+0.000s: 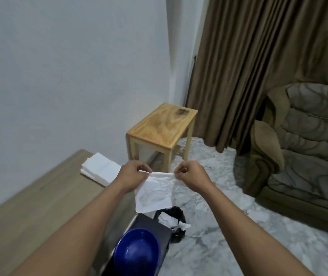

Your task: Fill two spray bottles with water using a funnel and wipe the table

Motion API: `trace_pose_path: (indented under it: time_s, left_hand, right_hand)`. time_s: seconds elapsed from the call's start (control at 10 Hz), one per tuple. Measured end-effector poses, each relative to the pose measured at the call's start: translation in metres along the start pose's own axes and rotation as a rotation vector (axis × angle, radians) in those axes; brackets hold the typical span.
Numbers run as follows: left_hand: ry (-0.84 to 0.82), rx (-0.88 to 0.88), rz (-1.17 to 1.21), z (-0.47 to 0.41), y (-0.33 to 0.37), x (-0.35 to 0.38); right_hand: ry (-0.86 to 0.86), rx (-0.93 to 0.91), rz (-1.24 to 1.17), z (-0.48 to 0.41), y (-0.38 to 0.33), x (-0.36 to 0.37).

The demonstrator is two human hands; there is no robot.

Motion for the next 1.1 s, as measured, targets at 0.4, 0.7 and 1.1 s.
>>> trace_pose_path:
  time_s: [0.4, 0.7, 1.1]
  left_hand:
    - [-0.039, -0.144, -0.145, -0.231, -0.172, 0.157]
    - [-0.038, -0.307, -0.214, -0.330, -0.358, 0.232]
    - [0.042, -0.357, -0.215, -0.328, -0.461, 0.261]
  right_hand:
    - [-0.088, 0.284, 0.015, -0.218, 0.200, 0.128]
    - [-0.194, 0.411, 0.085, -0.300, 0.325, 0.296]
    - [-0.328, 0.467, 0.136, -0.304, 0.387, 0.398]
Point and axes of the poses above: each hand's wrist, its own z-axis away from the middle knuckle, its own x-axis out of the palm, y = z × x, the point moved 5 cm from there along -z, towards the middle knuckle, and after that the axes turned 14 degrees about z, right-handed, at the moved point
